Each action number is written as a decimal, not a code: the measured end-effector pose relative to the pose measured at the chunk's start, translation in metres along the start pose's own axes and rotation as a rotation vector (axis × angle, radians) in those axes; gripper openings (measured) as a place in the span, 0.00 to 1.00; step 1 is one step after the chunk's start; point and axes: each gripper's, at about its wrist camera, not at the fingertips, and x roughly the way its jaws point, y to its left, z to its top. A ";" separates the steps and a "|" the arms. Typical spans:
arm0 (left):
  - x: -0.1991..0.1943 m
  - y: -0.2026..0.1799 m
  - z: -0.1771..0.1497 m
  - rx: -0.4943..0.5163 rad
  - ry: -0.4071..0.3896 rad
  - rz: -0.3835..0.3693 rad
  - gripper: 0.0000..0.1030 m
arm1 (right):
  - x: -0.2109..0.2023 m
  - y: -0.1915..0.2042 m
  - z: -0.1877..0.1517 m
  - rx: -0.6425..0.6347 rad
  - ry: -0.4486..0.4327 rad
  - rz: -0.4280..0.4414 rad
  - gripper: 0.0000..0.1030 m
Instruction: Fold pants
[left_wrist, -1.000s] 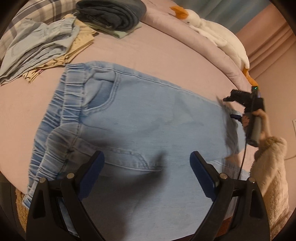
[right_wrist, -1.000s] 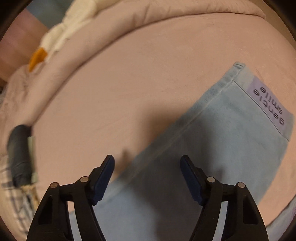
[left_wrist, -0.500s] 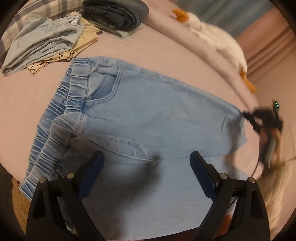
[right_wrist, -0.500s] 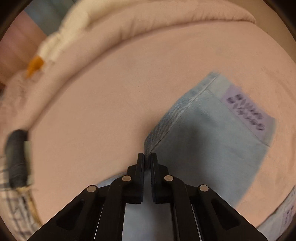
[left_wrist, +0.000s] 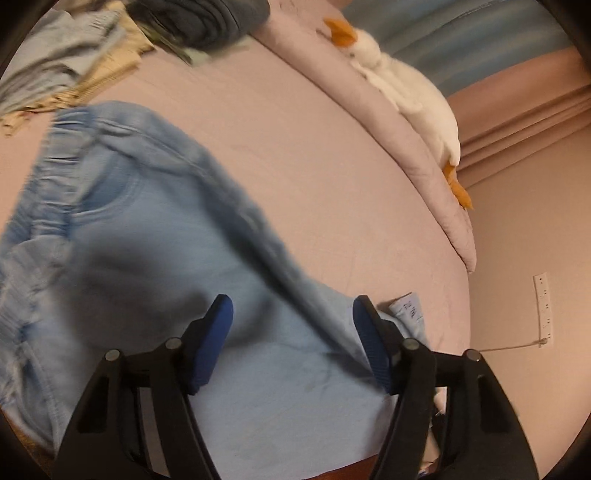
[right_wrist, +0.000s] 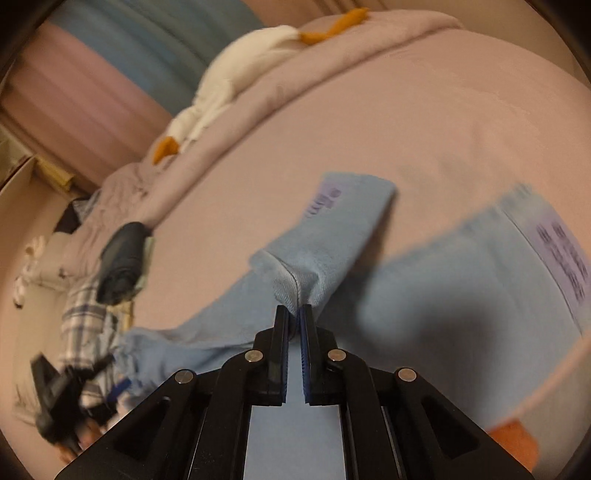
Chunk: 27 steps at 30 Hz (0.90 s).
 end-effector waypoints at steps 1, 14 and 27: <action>0.006 -0.005 0.005 0.010 -0.001 -0.005 0.65 | 0.004 -0.004 0.000 0.003 0.016 0.002 0.05; 0.005 -0.002 0.010 0.130 -0.075 0.064 0.07 | 0.022 0.000 0.003 -0.021 0.044 -0.016 0.05; -0.063 0.027 -0.096 0.212 0.028 -0.060 0.06 | -0.020 0.004 0.001 -0.080 -0.071 -0.101 0.05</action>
